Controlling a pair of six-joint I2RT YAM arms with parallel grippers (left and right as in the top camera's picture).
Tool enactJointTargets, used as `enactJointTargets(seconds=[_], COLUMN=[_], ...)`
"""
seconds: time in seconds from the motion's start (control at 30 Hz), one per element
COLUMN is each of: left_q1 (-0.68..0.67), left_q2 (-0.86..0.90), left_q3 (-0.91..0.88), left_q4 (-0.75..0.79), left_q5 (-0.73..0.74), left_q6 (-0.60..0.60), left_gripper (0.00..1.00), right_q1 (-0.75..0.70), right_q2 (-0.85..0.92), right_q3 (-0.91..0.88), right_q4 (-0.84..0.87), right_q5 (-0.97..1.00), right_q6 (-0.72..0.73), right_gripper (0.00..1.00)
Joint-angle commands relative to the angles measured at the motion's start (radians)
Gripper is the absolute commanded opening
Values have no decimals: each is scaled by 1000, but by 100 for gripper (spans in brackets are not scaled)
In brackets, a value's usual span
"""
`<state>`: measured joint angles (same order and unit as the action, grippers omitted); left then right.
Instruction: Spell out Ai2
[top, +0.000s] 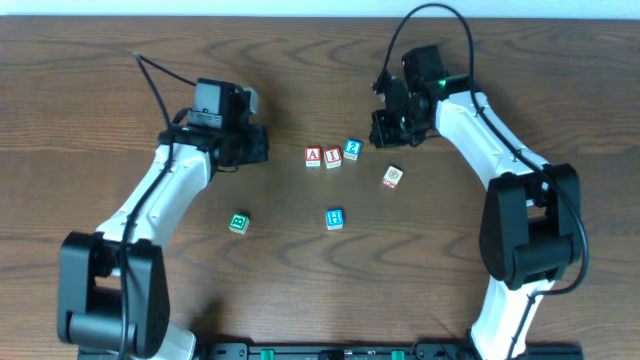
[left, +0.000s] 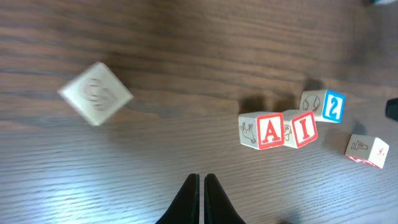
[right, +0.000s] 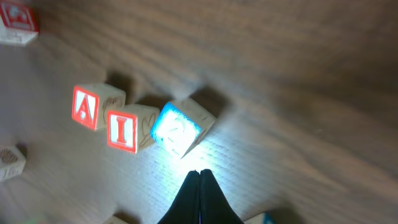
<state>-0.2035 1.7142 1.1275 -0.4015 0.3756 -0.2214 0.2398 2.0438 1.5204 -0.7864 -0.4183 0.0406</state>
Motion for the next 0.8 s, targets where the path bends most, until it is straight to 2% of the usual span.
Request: enactJointTargets(seconds=[0.0, 0.23, 0.53, 0.77], left_q1=[-33, -39, -43, -46], left_q2=[54, 160, 217, 250], left_q3=[-8, -8, -8, -8], left_q4=[24, 112, 179, 224], left_q5=[22, 82, 89, 153], left_q6=[-67, -135, -202, -240], left_gripper=[6, 6, 6, 6], right_q1=[12, 3, 3, -6], right_q2=[-19, -19, -18, -4], right_q3=[-29, -72, -111, -111], right_q4=[11, 14, 74, 90], right_q5=[-53, -54, -88, -137], right_q6=[8, 8, 34, 42], right_gripper=[1, 1, 1, 1])
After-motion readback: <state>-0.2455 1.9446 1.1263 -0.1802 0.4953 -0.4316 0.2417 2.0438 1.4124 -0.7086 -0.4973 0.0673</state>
